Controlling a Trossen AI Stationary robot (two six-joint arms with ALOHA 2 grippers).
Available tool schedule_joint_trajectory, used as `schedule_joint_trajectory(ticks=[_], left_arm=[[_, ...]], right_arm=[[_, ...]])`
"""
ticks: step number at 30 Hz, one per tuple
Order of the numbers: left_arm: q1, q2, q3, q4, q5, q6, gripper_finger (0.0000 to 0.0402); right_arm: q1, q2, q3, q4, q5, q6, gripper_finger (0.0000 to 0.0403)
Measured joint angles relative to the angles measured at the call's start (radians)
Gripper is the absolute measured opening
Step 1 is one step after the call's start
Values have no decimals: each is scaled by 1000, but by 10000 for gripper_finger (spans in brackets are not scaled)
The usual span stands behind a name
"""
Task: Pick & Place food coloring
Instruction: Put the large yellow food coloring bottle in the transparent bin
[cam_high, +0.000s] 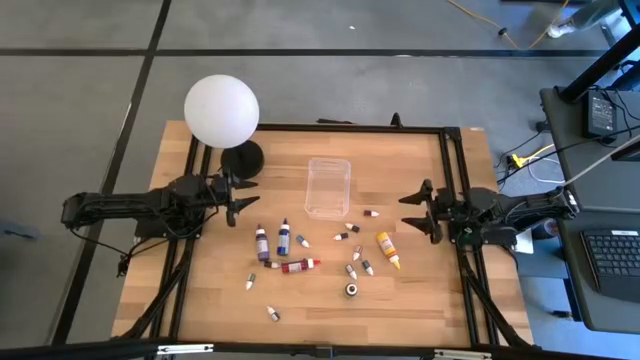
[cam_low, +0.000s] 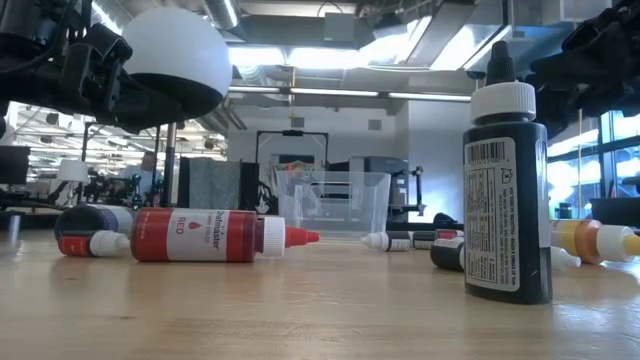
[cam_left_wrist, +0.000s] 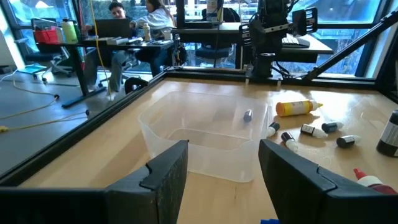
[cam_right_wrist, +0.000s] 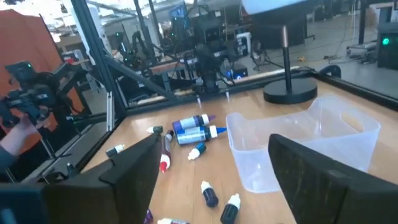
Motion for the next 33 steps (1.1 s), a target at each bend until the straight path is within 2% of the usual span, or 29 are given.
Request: schedule_joint_trajectory(ticks=[3, 5, 9, 14, 18, 24, 28, 33], left_arm=[[0, 0, 0, 0, 1, -6, 194], [0, 0, 0, 0, 1, -9, 194], [0, 0, 0, 0, 1, -8, 194], [0, 0, 0, 0, 0, -8, 194], [0, 0, 0, 0, 0, -8, 194], [0, 0, 0, 0, -23, -4, 194], [0, 0, 0, 0, -34, 2, 194], [0, 0, 0, 0, -34, 2, 194]], right_arm=[[0, 0, 0, 85, 0, 22, 302], [1, 0, 18, 104, 1, -23, 303], [1, 42, 115, 45, 119, -110, 303], [1, 221, 298, -142, 199, -84, 303], [1, 439, 472, -371, 218, 96, 303], [55, 769, 739, -797, 214, 464, 303], [182, 947, 825, -959, 231, 672, 303], [417, 1079, 851, -958, 401, 899, 303]])
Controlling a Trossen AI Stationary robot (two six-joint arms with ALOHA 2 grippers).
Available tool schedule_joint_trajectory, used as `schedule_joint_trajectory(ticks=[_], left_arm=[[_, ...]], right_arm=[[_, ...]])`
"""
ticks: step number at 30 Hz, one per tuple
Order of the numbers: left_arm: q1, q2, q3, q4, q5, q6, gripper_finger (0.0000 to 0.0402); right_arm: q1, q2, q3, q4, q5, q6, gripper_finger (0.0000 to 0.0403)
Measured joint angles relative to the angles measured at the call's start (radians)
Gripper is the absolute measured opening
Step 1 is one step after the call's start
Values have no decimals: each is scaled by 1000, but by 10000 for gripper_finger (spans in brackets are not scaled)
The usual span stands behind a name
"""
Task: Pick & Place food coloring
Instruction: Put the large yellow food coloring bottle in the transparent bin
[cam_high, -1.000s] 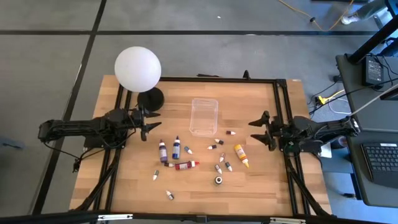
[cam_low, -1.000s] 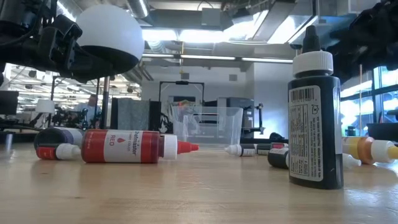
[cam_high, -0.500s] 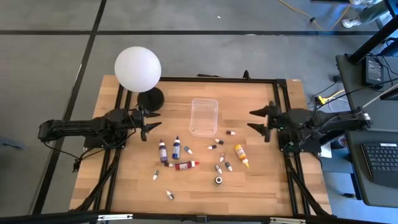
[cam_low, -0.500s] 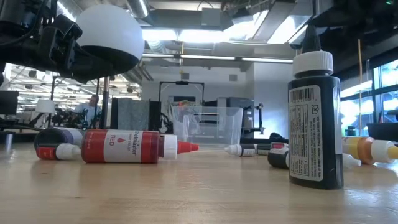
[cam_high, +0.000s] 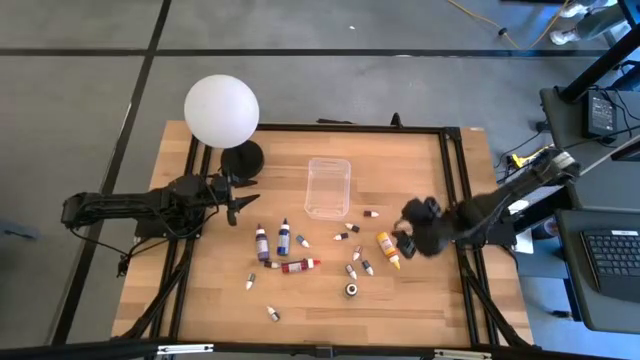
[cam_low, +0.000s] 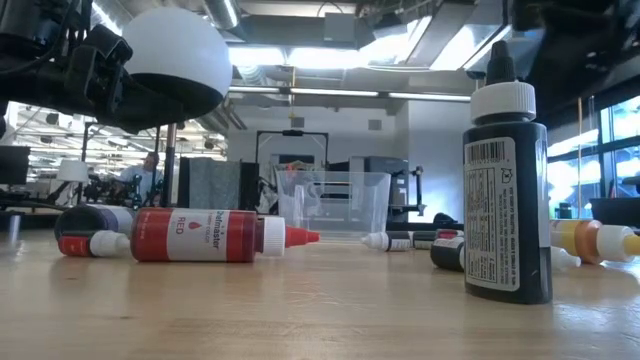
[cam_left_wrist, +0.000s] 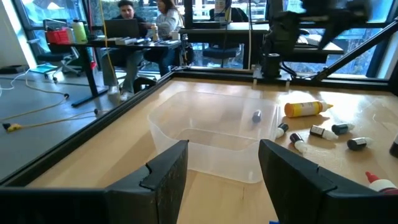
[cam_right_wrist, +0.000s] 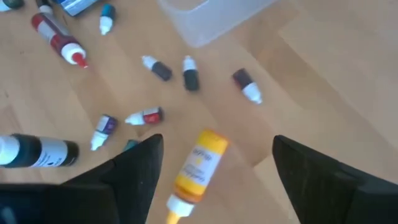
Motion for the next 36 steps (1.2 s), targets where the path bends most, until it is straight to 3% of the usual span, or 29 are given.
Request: schedule_joint_trajectory(ticks=[7, 18, 23, 28, 36], left_arm=[[0, 0, 0, 0, -6, 8, 194], [0, 0, 0, 0, -48, 16, 194], [0, 0, 0, 0, -58, 33, 194], [0, 0, 0, 0, -114, 146, 194], [0, 0, 0, 0, -147, 167, 194]], right_arm=[[227, 178, 0, -2, 161, 283, 303], [341, 434, 0, 30, 385, 406, 303], [402, 520, 0, 60, 380, 536, 303], [475, 643, 1, 100, 410, 677, 293], [486, 752, 1, -15, 404, 749, 260]])
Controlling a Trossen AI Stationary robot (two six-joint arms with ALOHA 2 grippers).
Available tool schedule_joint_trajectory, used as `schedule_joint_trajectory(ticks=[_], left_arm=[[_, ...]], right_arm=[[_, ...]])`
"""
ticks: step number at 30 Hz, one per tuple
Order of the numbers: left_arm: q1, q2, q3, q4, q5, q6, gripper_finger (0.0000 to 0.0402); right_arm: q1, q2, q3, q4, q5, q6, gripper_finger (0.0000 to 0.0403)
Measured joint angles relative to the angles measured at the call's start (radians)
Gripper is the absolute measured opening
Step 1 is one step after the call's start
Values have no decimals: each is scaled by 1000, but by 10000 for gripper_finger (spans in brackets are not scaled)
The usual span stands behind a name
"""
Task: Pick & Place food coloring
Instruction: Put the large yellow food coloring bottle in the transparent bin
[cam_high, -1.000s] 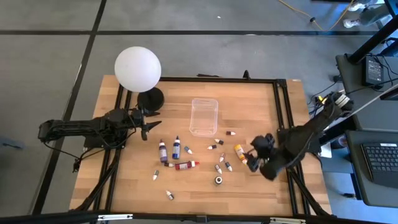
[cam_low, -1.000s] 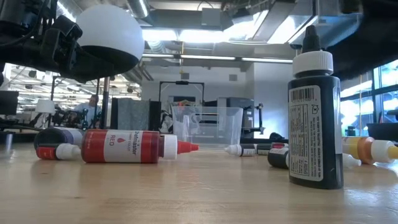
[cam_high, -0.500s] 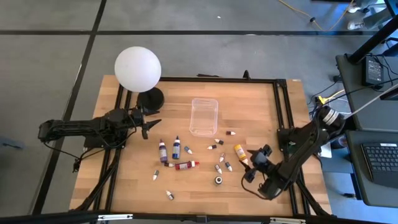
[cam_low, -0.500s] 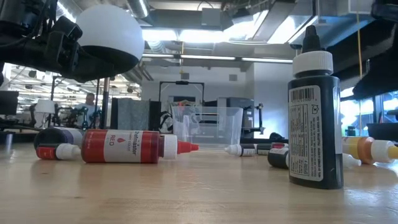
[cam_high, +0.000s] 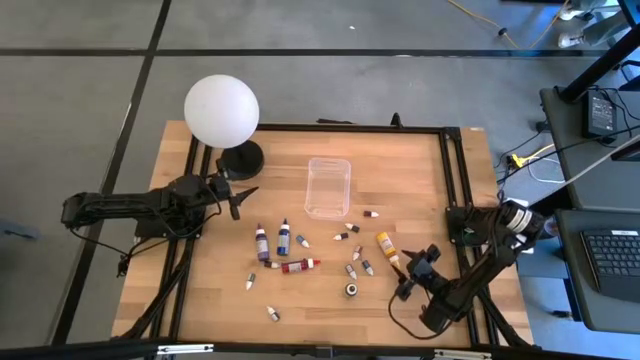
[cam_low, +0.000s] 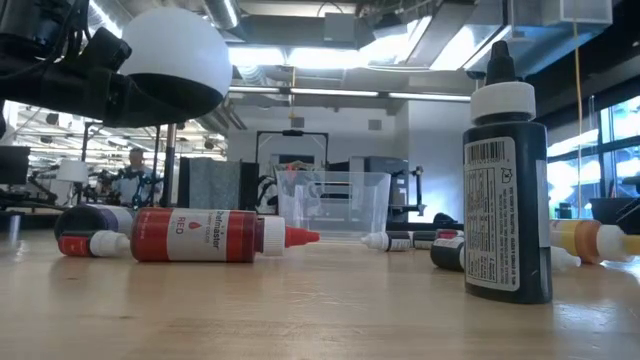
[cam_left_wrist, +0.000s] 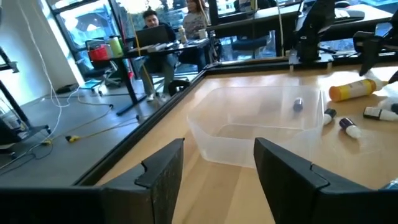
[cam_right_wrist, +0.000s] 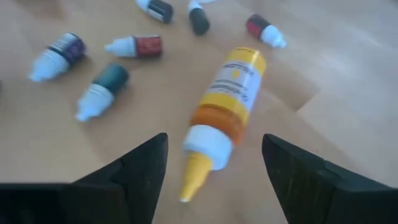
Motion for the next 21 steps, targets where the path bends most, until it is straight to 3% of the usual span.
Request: schedule_joint_trajectory(ticks=[21], left_arm=[[0, 0, 0, 0, 0, -55, 194]], right_arm=[[-37, 112, -1, 77, 19, 105, 253]])
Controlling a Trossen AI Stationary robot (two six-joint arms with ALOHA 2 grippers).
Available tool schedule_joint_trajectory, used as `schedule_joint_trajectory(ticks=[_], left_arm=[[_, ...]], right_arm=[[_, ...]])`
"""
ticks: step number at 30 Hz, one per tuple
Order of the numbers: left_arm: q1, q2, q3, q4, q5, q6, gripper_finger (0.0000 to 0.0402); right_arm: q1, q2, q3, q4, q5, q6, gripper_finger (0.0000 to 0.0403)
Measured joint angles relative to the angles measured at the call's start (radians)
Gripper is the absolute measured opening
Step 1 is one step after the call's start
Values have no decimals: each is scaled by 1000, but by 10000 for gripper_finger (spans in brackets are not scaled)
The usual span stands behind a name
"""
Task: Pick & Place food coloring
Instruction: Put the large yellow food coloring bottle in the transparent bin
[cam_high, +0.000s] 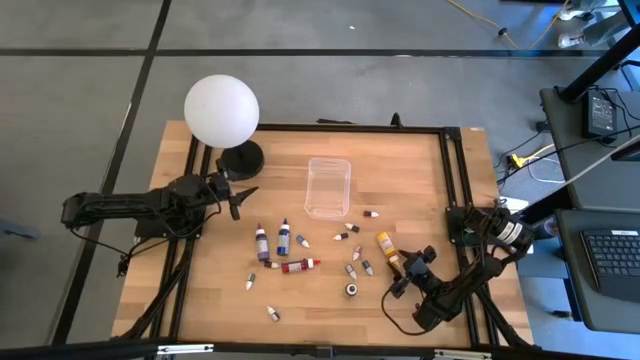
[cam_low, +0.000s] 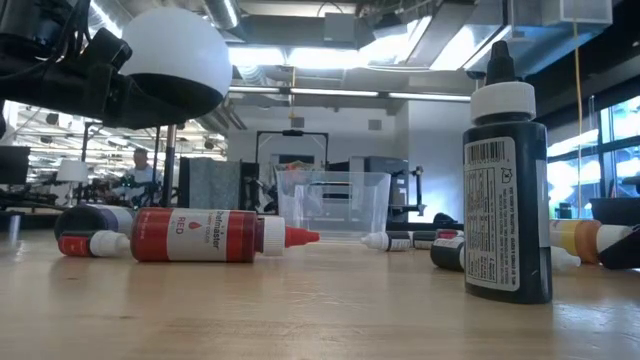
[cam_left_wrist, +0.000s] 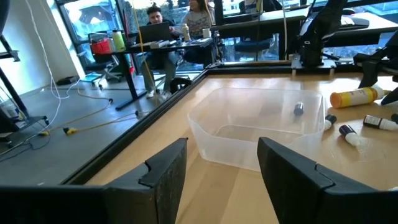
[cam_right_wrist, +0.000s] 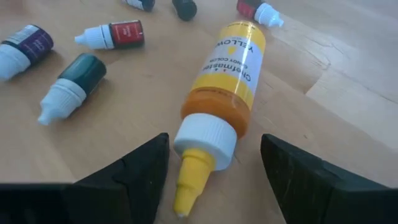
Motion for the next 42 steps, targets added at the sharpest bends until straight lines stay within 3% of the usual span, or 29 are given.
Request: schedule_joint_trajectory(ticks=[16, 32, 42], left_arm=[[0, 0, 0, 0, 0, 0, 194], [0, 0, 0, 0, 0, 0, 194], [0, 0, 0, 0, 0, 0, 194]], right_arm=[[-1, 1, 0, -25, 9, -2, 155], [-1, 1, 7, -51, 9, -33, 132], [-1, 1, 190, -380, -14, -34, 132]])
